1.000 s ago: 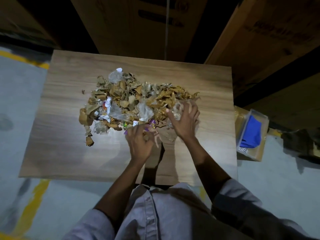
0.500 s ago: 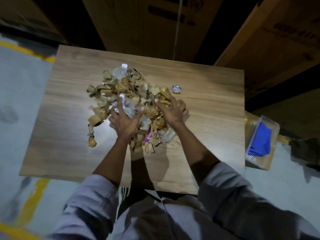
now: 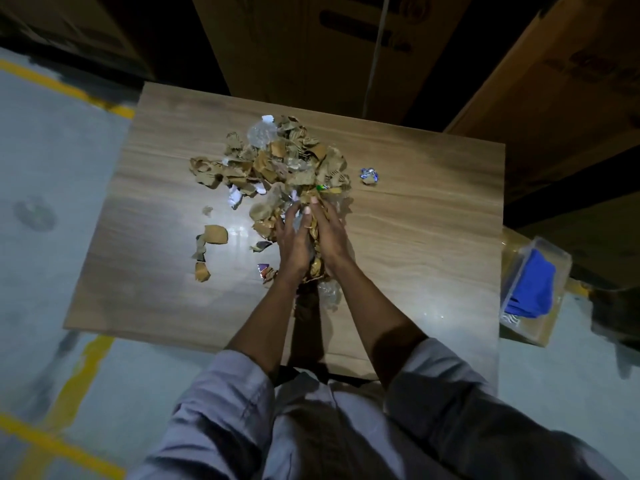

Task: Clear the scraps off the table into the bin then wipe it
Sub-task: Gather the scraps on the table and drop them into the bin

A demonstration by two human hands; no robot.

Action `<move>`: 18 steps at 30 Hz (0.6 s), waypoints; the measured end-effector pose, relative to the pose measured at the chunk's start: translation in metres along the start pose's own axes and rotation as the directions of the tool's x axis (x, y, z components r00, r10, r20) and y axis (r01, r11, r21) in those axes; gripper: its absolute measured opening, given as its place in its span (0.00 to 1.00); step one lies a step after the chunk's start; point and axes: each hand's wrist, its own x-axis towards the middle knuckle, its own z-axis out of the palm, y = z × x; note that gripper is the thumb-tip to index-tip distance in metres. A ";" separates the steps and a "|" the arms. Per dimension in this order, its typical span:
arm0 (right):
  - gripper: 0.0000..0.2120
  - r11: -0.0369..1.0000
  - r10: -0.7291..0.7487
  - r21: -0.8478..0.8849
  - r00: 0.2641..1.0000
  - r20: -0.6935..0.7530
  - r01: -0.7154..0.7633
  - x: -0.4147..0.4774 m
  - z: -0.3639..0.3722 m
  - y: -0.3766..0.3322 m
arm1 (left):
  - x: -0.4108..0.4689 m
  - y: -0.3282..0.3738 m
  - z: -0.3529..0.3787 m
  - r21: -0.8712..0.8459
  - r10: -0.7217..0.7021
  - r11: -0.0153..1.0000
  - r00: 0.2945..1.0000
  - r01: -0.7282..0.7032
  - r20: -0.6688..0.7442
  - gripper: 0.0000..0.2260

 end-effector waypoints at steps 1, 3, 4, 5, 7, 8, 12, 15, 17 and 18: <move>0.27 1.000 -0.002 0.027 1.000 0.014 0.002 -0.003 0.000 -0.001 | -0.001 -0.001 -0.001 -0.013 -0.012 1.000 1.000 0.012 -0.001 0.34; 0.23 0.998 -0.027 0.057 1.000 0.009 0.027 -0.006 -0.001 0.004 | -0.002 -0.005 -0.005 -0.054 -0.022 0.998 1.000 0.023 0.021 0.31; 0.20 0.995 -0.029 0.091 0.999 0.018 0.027 -0.009 -0.004 0.006 | -0.002 -0.008 -0.008 -0.066 -0.018 0.998 0.999 0.020 0.034 0.31; 0.17 0.996 -0.018 0.084 1.000 0.001 0.017 -0.011 0.003 0.005 | -0.003 -0.009 -0.011 -0.078 -0.012 0.997 0.999 0.015 0.046 0.32; 0.16 0.992 -0.036 0.121 0.997 0.064 0.028 -0.002 0.008 0.019 | -0.011 -0.003 -0.017 -0.090 -0.021 0.996 0.999 0.025 0.046 0.37; 0.22 0.991 -0.058 0.123 0.993 0.105 0.045 0.008 0.012 0.031 | -0.014 0.003 -0.020 -0.091 -0.016 0.996 0.999 0.020 0.040 0.40; 0.25 0.994 -0.060 0.094 0.994 0.089 0.052 -0.019 0.014 0.000 | -0.029 0.030 -0.034 -0.124 0.060 0.991 0.996 -0.052 0.059 0.38; 0.18 0.986 -0.129 0.121 0.986 0.108 0.116 -0.040 0.024 -0.027 | -0.026 0.041 -0.050 -0.218 0.080 0.974 0.996 -0.069 0.041 0.29; 0.13 0.972 -0.196 0.153 0.972 0.129 0.176 -0.051 0.033 -0.042 | -0.024 0.049 -0.065 -0.237 0.099 0.968 0.994 -0.087 0.039 0.29; 0.13 0.972 -0.208 0.136 0.972 0.112 0.192 -0.052 0.041 -0.046 | -0.023 0.054 -0.073 -0.250 0.113 0.963 0.993 -0.102 0.027 0.30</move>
